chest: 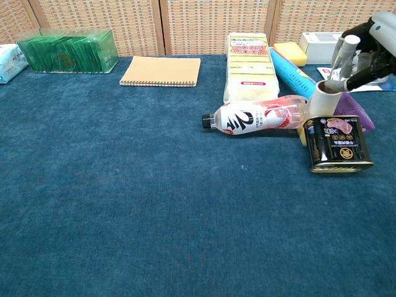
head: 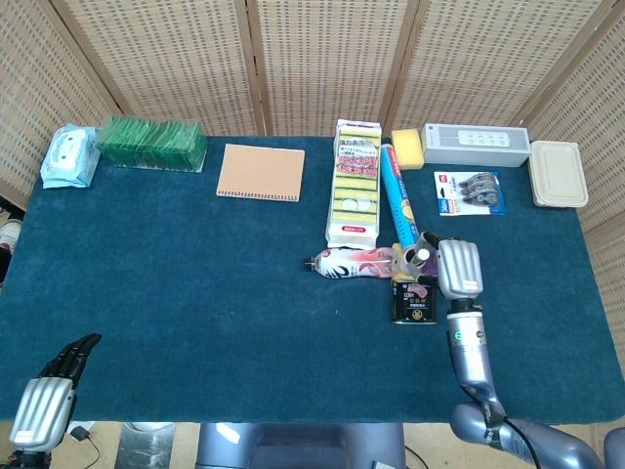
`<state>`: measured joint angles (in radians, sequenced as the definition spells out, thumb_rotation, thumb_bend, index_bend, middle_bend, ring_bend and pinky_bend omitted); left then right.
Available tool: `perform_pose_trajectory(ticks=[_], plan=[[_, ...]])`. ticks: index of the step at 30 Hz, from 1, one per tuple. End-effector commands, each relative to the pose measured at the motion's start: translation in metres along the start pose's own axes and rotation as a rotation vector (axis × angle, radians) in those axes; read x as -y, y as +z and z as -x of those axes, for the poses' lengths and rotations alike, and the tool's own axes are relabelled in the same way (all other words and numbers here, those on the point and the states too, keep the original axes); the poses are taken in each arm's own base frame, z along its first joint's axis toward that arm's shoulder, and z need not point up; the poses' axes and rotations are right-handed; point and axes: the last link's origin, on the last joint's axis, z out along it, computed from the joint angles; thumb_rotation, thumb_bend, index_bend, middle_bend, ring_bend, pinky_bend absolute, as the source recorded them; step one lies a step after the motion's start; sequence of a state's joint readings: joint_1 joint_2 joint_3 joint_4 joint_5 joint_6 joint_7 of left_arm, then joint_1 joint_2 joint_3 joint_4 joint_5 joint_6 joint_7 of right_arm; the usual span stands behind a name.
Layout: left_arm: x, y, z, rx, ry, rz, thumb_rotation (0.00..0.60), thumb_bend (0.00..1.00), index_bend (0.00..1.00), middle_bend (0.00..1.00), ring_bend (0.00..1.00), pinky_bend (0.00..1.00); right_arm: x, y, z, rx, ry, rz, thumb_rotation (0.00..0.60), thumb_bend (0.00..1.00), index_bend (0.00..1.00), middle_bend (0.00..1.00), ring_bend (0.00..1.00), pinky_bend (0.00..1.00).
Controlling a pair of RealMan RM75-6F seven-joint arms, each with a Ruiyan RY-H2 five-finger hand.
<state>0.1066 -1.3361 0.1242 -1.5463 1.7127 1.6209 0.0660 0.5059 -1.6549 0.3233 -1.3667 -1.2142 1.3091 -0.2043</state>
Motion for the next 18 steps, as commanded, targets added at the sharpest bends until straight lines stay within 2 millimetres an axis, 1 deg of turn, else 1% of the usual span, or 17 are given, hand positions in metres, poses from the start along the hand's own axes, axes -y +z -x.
perform_pose_trajectory(ticks=[1,8,18], plan=[[-0.0001,-0.0002,0.0002,0.002,0.0,0.0,0.6,0.2,0.07,0.14,0.15,0.3,0.0014,0.0012,0.0,-0.001,-0.004,-0.003,0.6,0.29,0.58,0.67,0.71,0.6],[0.0005,-0.0005,0.0,0.001,0.001,-0.002,0.6,0.2,0.07,0.14,0.15,0.3,0.0054,0.0054,-0.0013,-0.012,-0.019,-0.009,0.6,0.29,0.6,0.69,0.74,0.63],[0.0029,-0.002,-0.0002,-0.001,-0.001,-0.007,0.6,0.2,0.08,0.14,0.15,0.3,0.0089,0.0056,-0.0035,-0.029,-0.028,-0.017,0.6,0.29,0.61,0.7,0.76,0.65]])
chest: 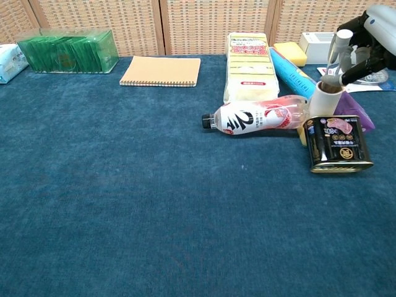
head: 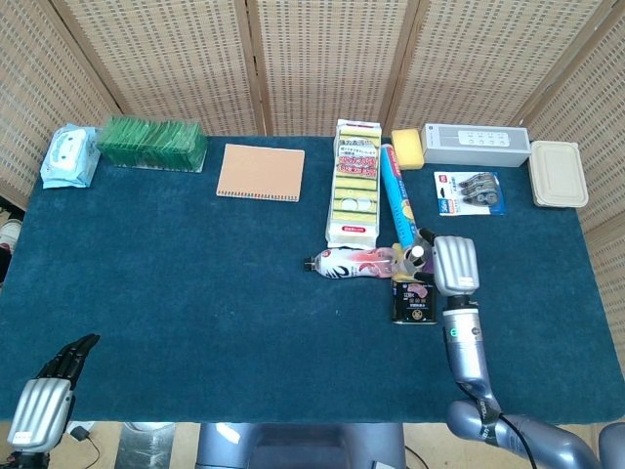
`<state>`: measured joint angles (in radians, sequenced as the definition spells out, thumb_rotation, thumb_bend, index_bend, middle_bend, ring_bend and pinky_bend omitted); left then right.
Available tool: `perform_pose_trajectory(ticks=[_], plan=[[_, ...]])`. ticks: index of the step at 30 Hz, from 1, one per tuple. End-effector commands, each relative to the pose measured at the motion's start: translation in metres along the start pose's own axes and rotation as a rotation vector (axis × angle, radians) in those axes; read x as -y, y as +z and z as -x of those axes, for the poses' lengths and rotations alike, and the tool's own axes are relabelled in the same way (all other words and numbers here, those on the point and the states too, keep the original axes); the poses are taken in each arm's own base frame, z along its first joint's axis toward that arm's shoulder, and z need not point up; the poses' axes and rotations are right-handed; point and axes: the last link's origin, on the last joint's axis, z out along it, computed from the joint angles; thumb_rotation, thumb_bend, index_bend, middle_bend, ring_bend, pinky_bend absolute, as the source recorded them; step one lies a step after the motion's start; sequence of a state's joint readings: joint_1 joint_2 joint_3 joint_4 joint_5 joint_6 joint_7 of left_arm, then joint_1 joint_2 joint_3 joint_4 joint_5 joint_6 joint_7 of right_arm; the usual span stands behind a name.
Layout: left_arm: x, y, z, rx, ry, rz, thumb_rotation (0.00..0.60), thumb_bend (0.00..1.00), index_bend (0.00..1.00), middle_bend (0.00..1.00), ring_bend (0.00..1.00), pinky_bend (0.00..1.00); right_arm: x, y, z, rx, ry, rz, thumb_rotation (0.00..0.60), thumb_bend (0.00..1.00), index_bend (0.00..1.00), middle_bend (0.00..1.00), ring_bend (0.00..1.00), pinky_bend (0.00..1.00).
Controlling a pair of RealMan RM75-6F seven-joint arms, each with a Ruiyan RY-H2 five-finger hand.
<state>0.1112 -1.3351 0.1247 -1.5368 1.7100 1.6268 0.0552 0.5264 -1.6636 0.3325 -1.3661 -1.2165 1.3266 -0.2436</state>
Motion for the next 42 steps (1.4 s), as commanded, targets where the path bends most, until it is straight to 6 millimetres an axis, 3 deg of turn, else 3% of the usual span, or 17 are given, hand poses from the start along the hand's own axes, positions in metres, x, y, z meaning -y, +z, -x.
perform_pose_trajectory(ticks=[1,15,31,42], plan=[[0.0,0.0,0.0,0.002,0.0,0.0,0.6,0.2,0.08,0.14,0.15,0.3,0.001,0.0,-0.002,-0.005,-0.001,-0.003,0.6,0.29,0.61,0.7,0.76,0.65],[0.001,-0.002,-0.001,-0.004,0.0,-0.004,0.6,0.2,0.08,0.14,0.15,0.3,0.007,-0.001,-0.024,-0.049,-0.014,-0.023,0.6,0.29,0.62,0.72,0.79,0.69],[0.0,-0.002,-0.003,-0.011,-0.007,0.001,0.6,0.2,0.08,0.14,0.15,0.3,0.014,-0.003,-0.065,-0.109,-0.024,-0.044,0.6,0.3,0.63,0.74,0.82,0.73],[0.0,-0.003,-0.002,-0.006,-0.009,0.001,0.6,0.2,0.08,0.14,0.15,0.3,0.016,-0.001,-0.079,-0.124,-0.037,-0.041,0.6,0.3,0.64,0.75,0.83,0.75]])
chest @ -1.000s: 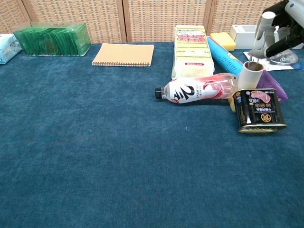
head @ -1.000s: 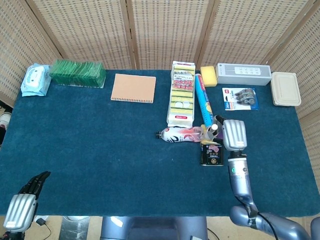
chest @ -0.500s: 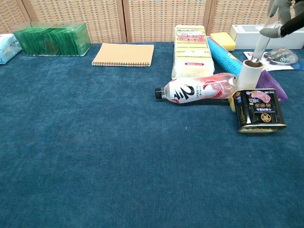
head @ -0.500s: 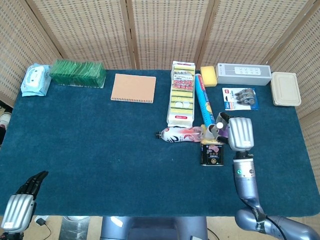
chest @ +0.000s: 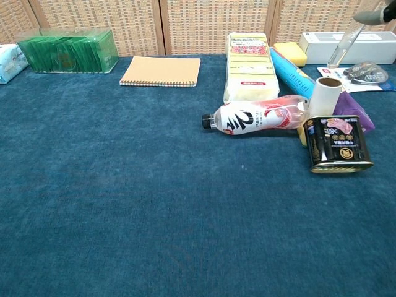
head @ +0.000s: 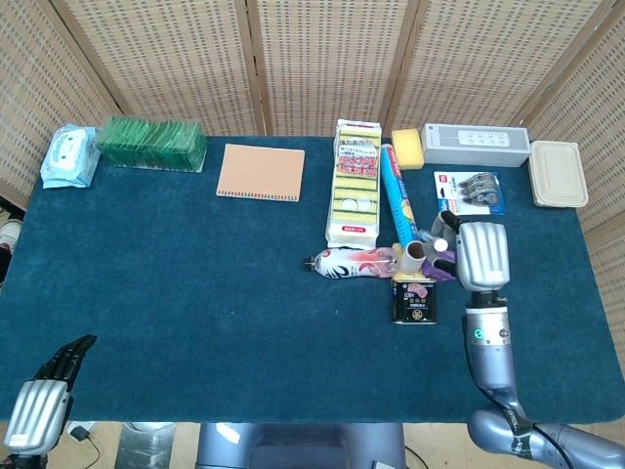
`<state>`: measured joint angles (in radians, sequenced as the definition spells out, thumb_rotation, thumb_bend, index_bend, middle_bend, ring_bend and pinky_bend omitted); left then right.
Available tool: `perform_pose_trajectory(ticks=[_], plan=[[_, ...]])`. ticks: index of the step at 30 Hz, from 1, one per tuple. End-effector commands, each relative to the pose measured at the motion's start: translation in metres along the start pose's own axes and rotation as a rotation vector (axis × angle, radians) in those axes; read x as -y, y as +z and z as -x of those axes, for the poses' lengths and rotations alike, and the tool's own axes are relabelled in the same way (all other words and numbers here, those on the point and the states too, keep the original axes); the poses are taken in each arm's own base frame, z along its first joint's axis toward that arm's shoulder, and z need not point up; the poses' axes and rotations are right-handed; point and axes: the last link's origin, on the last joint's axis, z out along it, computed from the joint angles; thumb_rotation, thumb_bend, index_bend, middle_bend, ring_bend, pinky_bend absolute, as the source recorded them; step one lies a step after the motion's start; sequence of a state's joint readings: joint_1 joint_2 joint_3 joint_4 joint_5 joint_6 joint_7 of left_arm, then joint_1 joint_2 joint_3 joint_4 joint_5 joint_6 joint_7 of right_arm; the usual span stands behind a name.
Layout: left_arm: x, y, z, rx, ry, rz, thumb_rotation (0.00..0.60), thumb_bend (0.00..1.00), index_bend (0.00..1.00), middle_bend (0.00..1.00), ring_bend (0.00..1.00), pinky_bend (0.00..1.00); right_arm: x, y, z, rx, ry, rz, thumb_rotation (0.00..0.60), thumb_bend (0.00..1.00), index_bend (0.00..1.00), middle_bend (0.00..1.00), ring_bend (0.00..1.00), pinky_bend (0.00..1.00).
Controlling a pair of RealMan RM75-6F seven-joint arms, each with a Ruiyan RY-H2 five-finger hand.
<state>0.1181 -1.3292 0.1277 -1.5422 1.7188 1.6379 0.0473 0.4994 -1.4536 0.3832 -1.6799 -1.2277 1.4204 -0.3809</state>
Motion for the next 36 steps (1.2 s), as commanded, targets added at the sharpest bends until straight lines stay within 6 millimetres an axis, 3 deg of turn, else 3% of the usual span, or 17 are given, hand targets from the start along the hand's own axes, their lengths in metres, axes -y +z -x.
perform_pose_trajectory(ticks=[1,12,27,36], plan=[[0.0,0.0,0.0,-0.001,0.0,-0.001,0.6,0.2,0.08,0.14,0.15,0.3,-0.001,0.0,-0.002,0.003,-0.009,0.002,0.6,0.3,0.64,0.75,0.83,0.75],[0.003,-0.001,0.0,-0.004,-0.003,-0.009,0.6,0.2,0.08,0.14,0.15,0.3,0.0,-0.001,-0.016,0.003,0.02,0.003,0.6,0.31,0.65,0.78,0.85,0.77],[0.005,-0.002,0.0,-0.005,-0.007,-0.015,0.6,0.2,0.08,0.14,0.15,0.3,-0.015,-0.008,-0.037,0.014,0.073,0.031,0.6,0.34,0.74,0.88,0.94,0.85],[0.006,-0.003,-0.001,-0.008,-0.01,-0.02,0.6,0.2,0.08,0.14,0.15,0.3,-0.012,-0.015,-0.054,0.021,0.101,0.003,0.6,0.37,0.77,0.92,0.99,0.9]])
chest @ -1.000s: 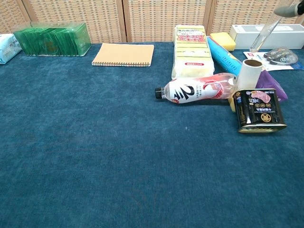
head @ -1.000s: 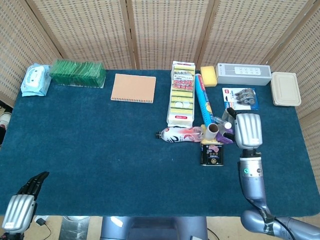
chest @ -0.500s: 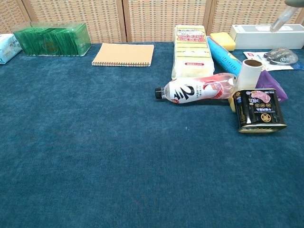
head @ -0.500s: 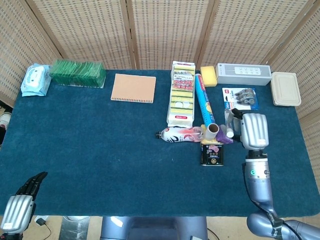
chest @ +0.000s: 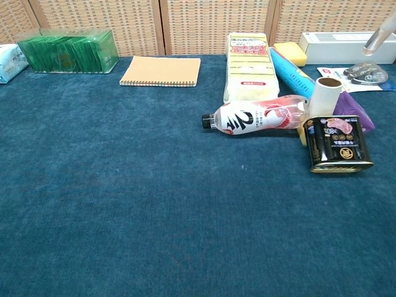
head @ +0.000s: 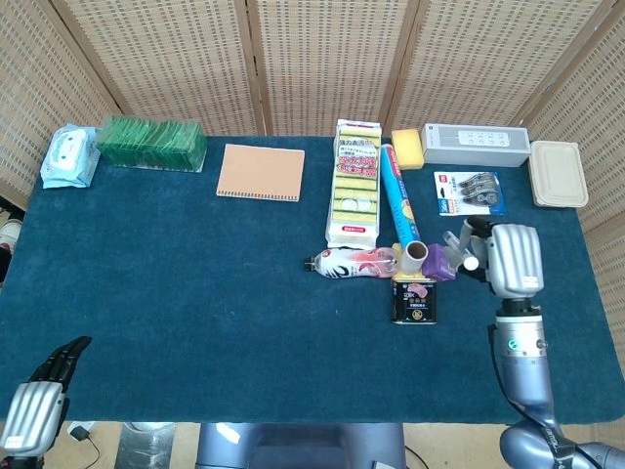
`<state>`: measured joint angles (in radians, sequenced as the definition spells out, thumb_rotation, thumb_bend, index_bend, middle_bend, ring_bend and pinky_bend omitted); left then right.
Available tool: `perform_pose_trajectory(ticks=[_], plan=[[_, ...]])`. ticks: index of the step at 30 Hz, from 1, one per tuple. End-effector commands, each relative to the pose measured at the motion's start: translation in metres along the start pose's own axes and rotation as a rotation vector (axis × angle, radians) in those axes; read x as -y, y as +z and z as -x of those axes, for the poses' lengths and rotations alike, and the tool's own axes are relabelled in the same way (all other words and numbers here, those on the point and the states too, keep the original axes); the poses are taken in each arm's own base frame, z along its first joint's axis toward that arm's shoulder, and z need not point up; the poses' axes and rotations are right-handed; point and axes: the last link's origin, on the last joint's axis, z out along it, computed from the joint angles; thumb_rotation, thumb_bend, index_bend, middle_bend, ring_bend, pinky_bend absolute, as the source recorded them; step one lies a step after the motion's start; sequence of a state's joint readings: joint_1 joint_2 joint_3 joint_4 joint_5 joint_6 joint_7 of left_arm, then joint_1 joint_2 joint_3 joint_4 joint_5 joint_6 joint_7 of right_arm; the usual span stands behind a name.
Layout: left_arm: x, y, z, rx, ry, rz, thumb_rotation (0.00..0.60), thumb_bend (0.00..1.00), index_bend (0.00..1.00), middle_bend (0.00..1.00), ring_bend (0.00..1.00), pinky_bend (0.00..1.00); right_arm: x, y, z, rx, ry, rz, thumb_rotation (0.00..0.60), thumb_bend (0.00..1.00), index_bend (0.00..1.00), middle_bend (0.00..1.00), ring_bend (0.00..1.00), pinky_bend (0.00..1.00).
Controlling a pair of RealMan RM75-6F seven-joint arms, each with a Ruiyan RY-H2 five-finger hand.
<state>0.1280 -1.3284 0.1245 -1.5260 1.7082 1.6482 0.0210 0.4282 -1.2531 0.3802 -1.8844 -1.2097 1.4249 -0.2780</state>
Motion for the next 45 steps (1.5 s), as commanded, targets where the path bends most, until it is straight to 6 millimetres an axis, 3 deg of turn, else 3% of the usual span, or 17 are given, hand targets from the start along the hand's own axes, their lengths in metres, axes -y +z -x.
perform_pose_trajectory(ticks=[1,9,14,22,24,26,27,29,32,35,38,42,45], plan=[[0.0,0.0,0.0,0.0,0.0,-0.001,0.6,0.2,0.08,0.14,0.15,0.3,0.001,-0.003,-0.007,0.009,0.016,-0.007,0.6,0.37,0.78,0.93,0.99,0.9],[0.003,-0.001,-0.002,-0.008,-0.003,-0.009,0.6,0.2,0.08,0.14,0.15,0.3,0.001,-0.007,-0.023,0.043,0.069,-0.004,0.6,0.4,0.8,0.96,1.0,0.94],[0.004,-0.001,-0.004,-0.011,-0.007,-0.013,0.6,0.2,0.08,0.14,0.15,0.31,0.012,-0.027,-0.037,0.134,0.101,-0.077,0.6,0.41,0.8,0.97,1.0,0.97],[0.004,-0.003,-0.006,-0.017,-0.011,-0.011,0.6,0.2,0.08,0.14,0.15,0.31,-0.012,0.001,-0.041,0.141,0.034,0.045,0.6,0.42,0.8,0.98,1.0,1.0],[0.005,-0.002,-0.006,-0.015,-0.011,-0.016,0.6,0.2,0.08,0.14,0.15,0.31,-0.008,-0.004,-0.039,0.179,0.041,0.034,0.6,0.42,0.8,0.98,1.0,1.0],[0.004,0.0,-0.006,-0.015,-0.012,-0.014,0.6,0.2,0.08,0.14,0.15,0.31,0.005,-0.025,-0.037,0.293,0.056,-0.039,0.6,0.42,0.8,0.98,1.0,1.0],[0.003,0.0,-0.006,-0.016,-0.011,-0.011,0.6,0.2,0.08,0.14,0.15,0.31,0.002,-0.028,-0.042,0.302,0.044,-0.05,0.6,0.42,0.8,0.98,1.0,1.0],[0.0,-0.002,-0.007,-0.02,-0.012,-0.001,0.6,0.2,0.08,0.14,0.15,0.31,-0.017,-0.015,-0.051,0.21,0.011,0.01,0.6,0.42,0.8,0.98,1.0,1.0],[0.0,-0.004,-0.007,-0.023,-0.013,0.0,0.6,0.2,0.08,0.14,0.15,0.31,-0.028,-0.01,-0.044,0.121,-0.079,0.075,0.6,0.43,0.8,0.99,1.0,1.0],[0.002,-0.003,-0.006,-0.017,-0.013,-0.014,0.6,0.2,0.09,0.14,0.15,0.31,-0.008,-0.039,-0.025,0.226,-0.069,-0.01,0.6,0.43,0.8,0.99,1.0,0.99],[0.001,-0.001,-0.006,-0.017,-0.012,-0.012,0.6,0.2,0.09,0.14,0.15,0.31,0.01,-0.064,-0.025,0.345,-0.009,-0.132,0.6,0.43,0.8,0.99,1.0,0.99],[-0.004,-0.005,-0.007,-0.018,-0.019,0.007,0.6,0.2,0.09,0.14,0.15,0.31,0.012,-0.061,-0.036,0.265,0.006,-0.138,0.6,0.43,0.8,0.99,1.0,0.99],[-0.001,-0.006,-0.006,-0.016,-0.018,0.0,0.6,0.2,0.09,0.14,0.15,0.31,0.017,-0.066,-0.034,0.257,-0.044,-0.136,0.6,0.43,0.8,0.99,1.0,0.99]])
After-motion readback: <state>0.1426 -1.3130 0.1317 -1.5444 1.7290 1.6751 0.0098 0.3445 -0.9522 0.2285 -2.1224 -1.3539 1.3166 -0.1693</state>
